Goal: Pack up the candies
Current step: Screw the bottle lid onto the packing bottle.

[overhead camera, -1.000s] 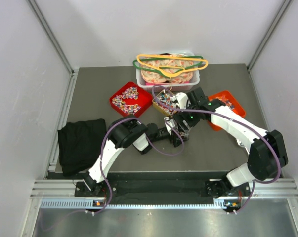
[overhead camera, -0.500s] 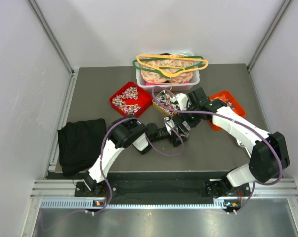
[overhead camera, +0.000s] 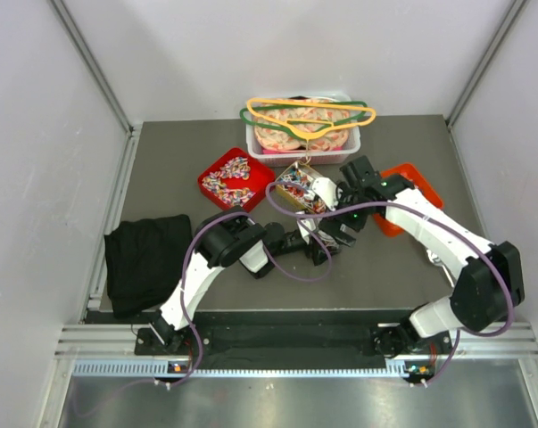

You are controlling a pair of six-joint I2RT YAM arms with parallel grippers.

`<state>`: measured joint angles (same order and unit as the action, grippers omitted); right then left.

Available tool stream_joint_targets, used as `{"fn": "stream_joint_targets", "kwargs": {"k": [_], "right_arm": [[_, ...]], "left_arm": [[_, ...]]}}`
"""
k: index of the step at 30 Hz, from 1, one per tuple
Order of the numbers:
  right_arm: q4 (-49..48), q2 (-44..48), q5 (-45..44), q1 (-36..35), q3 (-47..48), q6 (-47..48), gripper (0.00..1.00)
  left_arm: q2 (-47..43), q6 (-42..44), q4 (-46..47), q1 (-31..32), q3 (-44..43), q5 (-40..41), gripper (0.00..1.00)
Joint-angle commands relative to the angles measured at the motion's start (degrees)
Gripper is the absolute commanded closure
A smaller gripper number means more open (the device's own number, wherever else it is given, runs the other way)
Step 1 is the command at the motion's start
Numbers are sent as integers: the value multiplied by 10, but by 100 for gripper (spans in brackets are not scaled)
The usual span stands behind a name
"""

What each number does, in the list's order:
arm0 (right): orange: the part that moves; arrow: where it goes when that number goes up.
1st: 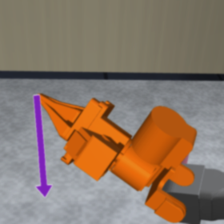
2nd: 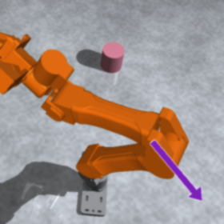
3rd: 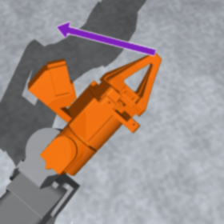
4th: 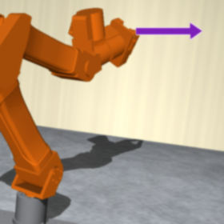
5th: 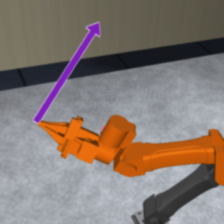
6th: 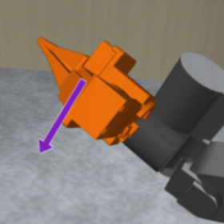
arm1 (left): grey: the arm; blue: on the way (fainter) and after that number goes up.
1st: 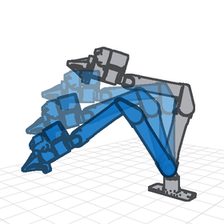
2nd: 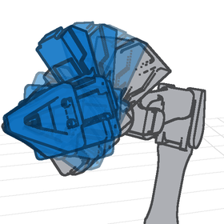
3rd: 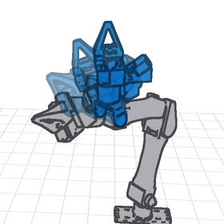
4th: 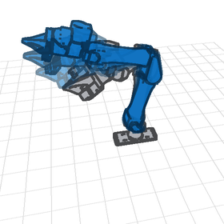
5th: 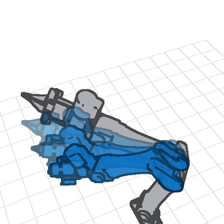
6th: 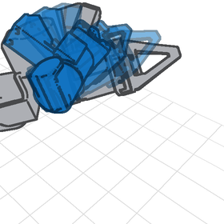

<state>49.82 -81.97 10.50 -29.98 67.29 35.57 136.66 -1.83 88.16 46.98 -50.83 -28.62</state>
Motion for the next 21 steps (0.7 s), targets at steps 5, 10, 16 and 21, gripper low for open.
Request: {"fn": "stream_joint_targets", "kwargs": {"k": [5, 10, 16, 21], "right_arm": [[56, -75, 32, -10, 110, 118, 1], [91, -109, 51, -17, 145, 141, 1], [103, -110, 52, -25, 147, 151, 1], [65, -103, 25, -24, 123, 136, 1]], "left_arm": [[35, -45, 89, 1, 14, 0, 2], [34, -46, 88, 1, 14, 1, 2], [34, -45, 87, 2, 13, -1, 2], [34, -45, 87, 1, 13, -1, 2]]}}
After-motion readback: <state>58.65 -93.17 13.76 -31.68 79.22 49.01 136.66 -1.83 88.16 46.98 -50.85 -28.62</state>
